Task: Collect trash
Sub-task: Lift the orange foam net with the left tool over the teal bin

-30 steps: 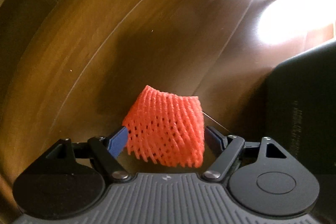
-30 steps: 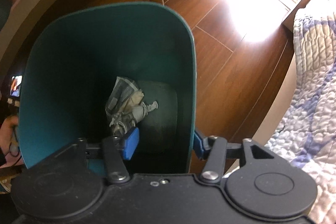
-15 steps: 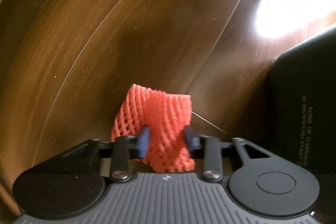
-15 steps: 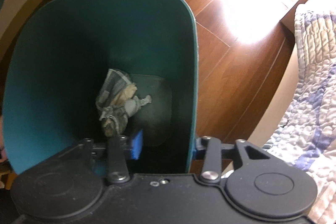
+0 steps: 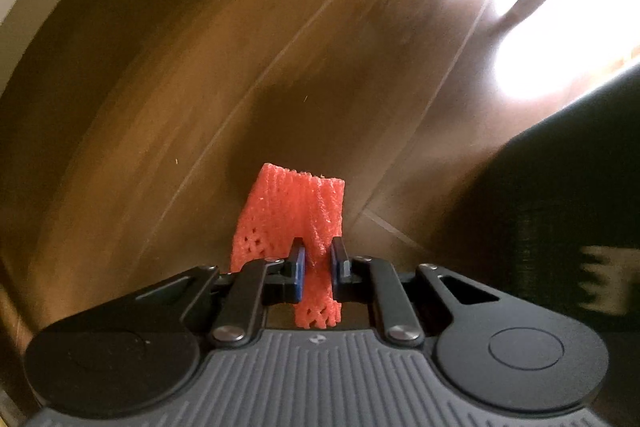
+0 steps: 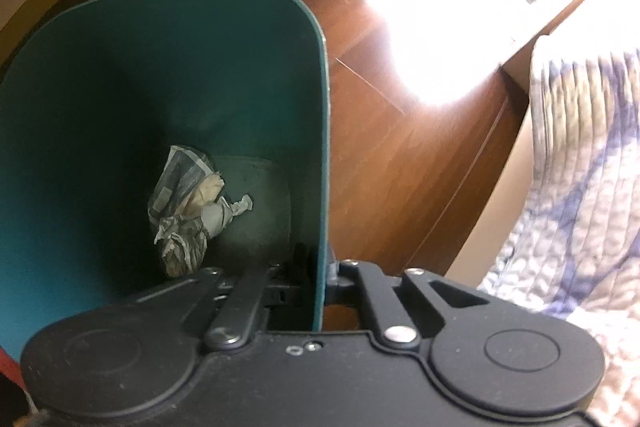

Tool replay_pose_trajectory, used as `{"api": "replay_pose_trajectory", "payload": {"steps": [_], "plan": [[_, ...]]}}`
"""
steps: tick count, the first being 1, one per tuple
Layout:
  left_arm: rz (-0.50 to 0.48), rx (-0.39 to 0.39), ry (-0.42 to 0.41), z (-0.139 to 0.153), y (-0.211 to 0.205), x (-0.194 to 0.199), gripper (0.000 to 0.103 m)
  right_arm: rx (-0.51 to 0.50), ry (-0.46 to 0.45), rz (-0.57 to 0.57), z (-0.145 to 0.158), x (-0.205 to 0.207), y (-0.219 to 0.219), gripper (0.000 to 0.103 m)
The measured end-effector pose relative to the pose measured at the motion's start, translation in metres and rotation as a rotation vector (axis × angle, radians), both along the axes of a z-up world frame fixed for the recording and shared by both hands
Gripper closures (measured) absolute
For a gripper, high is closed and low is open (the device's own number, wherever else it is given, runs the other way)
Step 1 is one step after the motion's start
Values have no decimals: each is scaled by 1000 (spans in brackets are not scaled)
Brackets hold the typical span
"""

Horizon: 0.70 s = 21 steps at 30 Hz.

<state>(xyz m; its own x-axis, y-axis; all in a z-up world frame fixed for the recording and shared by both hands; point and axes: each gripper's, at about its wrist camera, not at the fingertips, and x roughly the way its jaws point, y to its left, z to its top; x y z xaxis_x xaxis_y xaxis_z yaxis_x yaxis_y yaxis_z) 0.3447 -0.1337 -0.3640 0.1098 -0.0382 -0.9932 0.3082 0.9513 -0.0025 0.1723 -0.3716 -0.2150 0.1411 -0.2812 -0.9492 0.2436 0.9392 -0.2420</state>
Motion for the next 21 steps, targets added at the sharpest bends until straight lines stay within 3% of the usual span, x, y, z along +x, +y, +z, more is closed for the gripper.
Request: {"api": "replay_pose_trajectory", "payload": {"steps": [4,13,19,21], "plan": [[-32,-115,1,63,-5,-13,91,-42,-16,59,11,5,15,101],[-63,-342,-163,214,-3,-52,91,-170,-29,139,34,-1,49,102],[-137,-457,-196,262,-27,-78,91,-210,-22,189,35,-6,72,101],[-162,-441,-183,253,-38,-79,91,-214,-24,193,36,-4,77,100]]}}
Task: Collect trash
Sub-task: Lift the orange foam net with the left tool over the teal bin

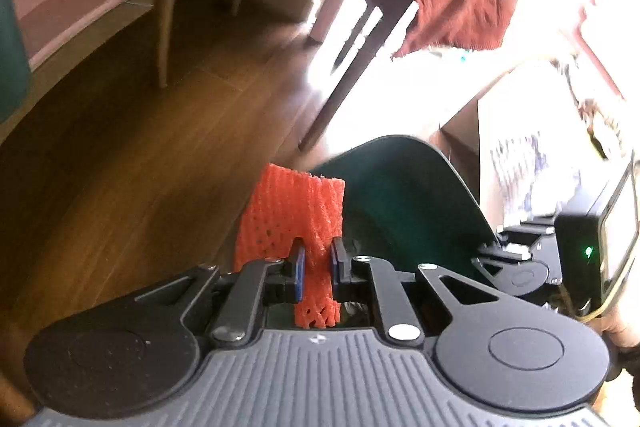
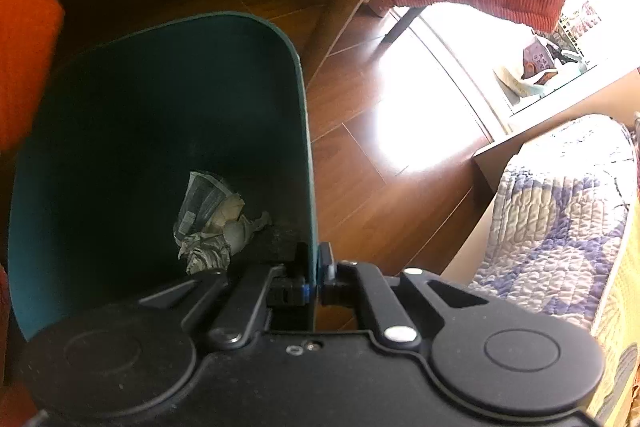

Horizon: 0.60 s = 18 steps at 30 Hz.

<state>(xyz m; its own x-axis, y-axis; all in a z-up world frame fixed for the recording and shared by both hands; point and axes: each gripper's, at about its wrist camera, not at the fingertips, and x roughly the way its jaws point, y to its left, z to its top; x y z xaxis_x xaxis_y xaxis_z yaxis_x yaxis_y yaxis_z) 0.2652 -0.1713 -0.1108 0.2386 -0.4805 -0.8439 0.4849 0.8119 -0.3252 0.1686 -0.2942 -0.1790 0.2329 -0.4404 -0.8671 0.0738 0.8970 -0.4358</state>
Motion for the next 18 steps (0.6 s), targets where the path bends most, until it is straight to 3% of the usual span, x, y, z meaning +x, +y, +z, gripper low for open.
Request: {"api": "replay_pose_trajectory", "payload": {"steps": [6,18], "plan": [[-44,60,64,-41,-27,-12,91,-6,-2,-10,3,2,2,99],[-72,108,119,-89,-49,-10,91,-8,7,-44,0,10,-4,99]]}}
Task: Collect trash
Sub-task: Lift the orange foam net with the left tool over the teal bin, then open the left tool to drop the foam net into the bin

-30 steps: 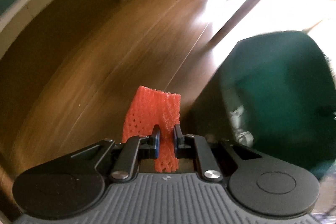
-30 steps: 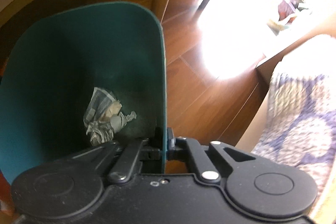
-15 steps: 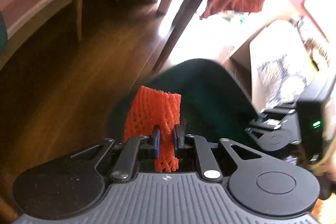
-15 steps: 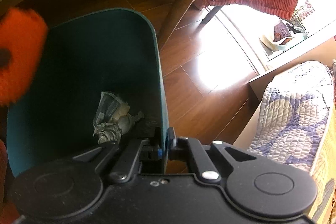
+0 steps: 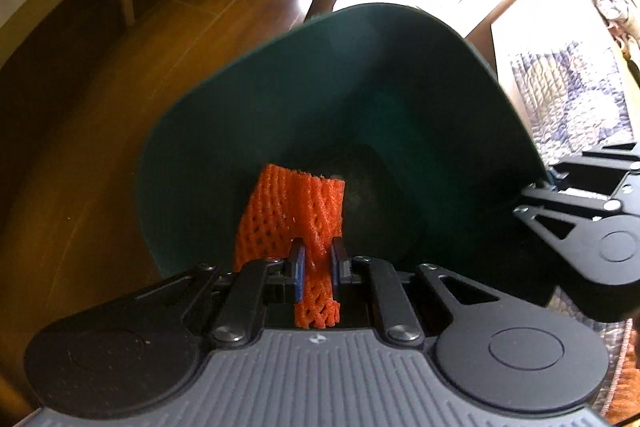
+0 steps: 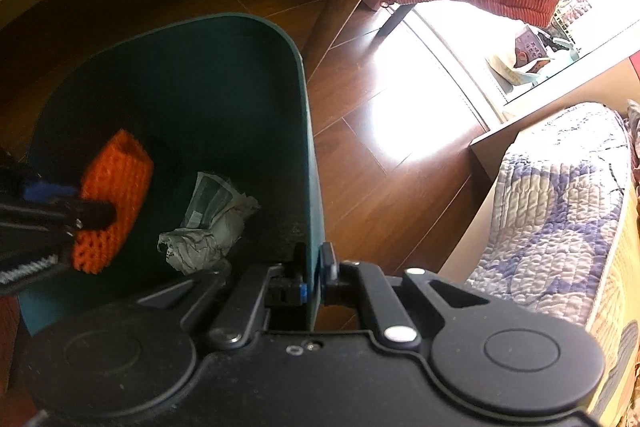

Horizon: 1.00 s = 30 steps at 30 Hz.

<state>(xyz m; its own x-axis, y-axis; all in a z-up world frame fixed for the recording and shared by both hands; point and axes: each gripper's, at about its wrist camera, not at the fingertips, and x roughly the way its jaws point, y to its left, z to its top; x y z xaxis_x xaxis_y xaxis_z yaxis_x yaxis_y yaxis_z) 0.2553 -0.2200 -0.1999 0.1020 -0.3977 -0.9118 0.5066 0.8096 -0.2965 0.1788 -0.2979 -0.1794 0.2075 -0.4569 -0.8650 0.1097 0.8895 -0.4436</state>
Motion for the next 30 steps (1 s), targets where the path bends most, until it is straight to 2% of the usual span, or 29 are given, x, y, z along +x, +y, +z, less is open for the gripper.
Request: {"api": "replay_pose_trajectory", "payload": {"steps": [12,18,20,22,26,30], "plan": [[-60,38,-3,-30,-33,7,89,6,-9,-30,-1,0,-3,98],[-68,14,-11,-35,-28,8,65,9,-11,-51,-2,0,-4,98],[-75,-2,-28,-33,-26,7,42,9,-10,-54,-2,-1,-3,98],[-75,-22,-46,-29,-22,4,33,7,-8,-56,-2,-1,-3,98],[-85,-53,-51,-22,-13,2,31,8,-14,-75,-3,1,-5,99],[-119,-88,-107,-2,0,-6,31,15,-23,-93,-3,-1,-7,98]]}}
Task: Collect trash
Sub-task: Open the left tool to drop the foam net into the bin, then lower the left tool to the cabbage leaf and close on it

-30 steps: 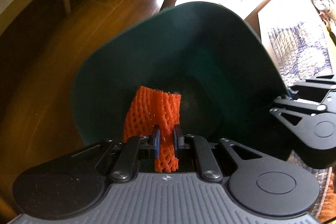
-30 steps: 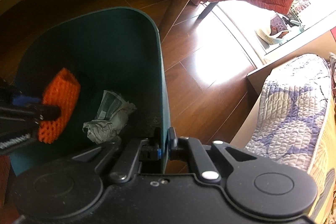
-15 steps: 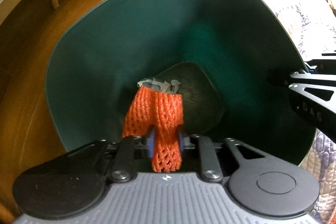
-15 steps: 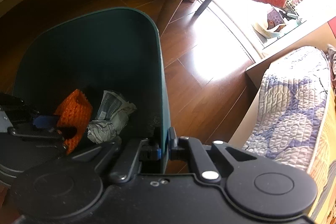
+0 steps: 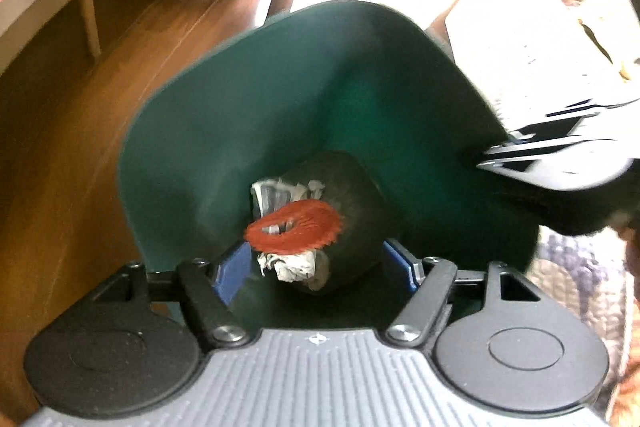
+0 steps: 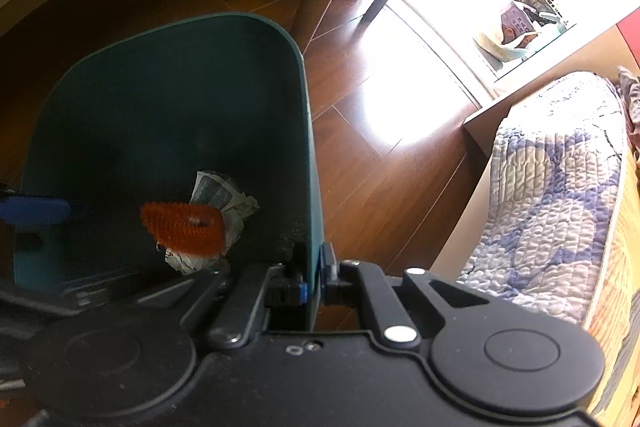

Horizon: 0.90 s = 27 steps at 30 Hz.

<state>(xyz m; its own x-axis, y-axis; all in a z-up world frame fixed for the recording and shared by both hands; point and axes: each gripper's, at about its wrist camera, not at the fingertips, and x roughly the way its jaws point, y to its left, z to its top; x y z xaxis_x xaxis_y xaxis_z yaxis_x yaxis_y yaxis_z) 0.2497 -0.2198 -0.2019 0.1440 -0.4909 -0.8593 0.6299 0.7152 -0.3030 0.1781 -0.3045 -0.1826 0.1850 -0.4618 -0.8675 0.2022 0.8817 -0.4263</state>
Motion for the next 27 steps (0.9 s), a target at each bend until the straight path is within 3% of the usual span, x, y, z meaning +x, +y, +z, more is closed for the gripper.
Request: {"api": "replay_pose_trajectory", "payload": {"steps": [6,11,15,21,27], "plan": [[-11,-40,-90,30,37,-14,24,22,-11,0,1,-3,-6,97],[62,-2,-152,41,70,-17,24,35,-28,20,2,-7,-7,97],[100,65,-125,37,100,-15,24,47,-24,58,3,-7,-10,96],[59,197,-45,-6,114,-28,24,86,-40,82,5,-6,-16,94],[-125,261,-41,-73,76,-72,24,105,-44,85,5,-6,-26,94]]}}
